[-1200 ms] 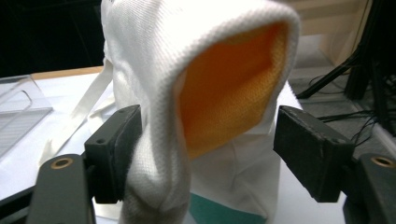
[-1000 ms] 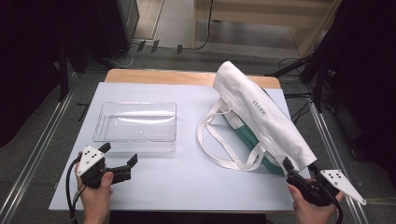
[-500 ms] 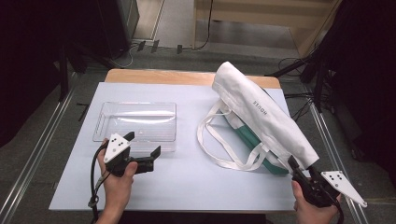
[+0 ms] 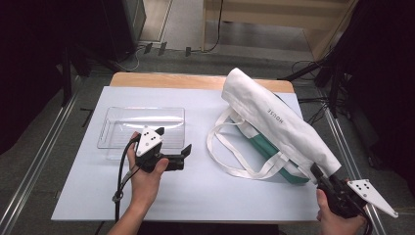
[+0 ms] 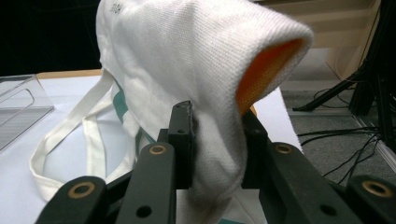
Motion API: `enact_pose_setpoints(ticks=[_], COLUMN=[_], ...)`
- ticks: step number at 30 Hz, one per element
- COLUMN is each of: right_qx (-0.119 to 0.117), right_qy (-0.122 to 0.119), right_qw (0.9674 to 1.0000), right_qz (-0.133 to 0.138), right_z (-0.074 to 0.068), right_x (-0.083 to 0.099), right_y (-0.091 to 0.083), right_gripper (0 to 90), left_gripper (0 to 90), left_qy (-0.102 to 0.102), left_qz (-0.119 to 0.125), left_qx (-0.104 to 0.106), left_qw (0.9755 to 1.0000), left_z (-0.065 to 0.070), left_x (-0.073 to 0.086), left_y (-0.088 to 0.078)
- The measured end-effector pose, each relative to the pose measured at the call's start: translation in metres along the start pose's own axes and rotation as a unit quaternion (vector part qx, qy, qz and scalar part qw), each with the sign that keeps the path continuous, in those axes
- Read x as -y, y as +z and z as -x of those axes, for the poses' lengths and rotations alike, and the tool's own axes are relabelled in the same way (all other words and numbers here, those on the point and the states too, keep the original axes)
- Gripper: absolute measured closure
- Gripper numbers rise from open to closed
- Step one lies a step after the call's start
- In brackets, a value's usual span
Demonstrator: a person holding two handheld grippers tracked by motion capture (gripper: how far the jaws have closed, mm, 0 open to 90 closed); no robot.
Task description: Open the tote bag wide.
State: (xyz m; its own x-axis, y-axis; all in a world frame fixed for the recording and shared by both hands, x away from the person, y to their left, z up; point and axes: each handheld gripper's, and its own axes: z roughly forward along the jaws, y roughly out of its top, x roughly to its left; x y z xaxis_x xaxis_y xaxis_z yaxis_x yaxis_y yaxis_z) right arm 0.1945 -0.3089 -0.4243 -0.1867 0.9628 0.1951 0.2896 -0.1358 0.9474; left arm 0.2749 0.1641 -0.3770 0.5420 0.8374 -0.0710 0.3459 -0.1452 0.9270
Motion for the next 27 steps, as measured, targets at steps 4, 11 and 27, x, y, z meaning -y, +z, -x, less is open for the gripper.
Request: enact_pose_setpoints(ticks=[4,11,27], right_qx=[0.011,0.028,0.044], right_qy=[-0.029,-0.026,-0.078], right_qw=[0.9995,0.9992,0.9958], right_qz=[0.008,0.012,0.022], right_z=[0.009,0.027,0.04], right_x=[0.0,-0.001,0.0], right_y=[-0.003,-0.003,0.0], right_gripper=[73.5,73.5,74.5], left_gripper=[0.0,0.0,5.9], left_qy=[0.011,-0.002,0.028], left_qz=[0.0,-0.003,-0.006], left_qx=[0.008,0.032,0.056], left_qw=[0.9999,0.9995,0.998], left_z=[0.004,0.002,0.013], left_x=[-0.007,-0.022,-0.049], left_y=[0.016,0.045,0.116])
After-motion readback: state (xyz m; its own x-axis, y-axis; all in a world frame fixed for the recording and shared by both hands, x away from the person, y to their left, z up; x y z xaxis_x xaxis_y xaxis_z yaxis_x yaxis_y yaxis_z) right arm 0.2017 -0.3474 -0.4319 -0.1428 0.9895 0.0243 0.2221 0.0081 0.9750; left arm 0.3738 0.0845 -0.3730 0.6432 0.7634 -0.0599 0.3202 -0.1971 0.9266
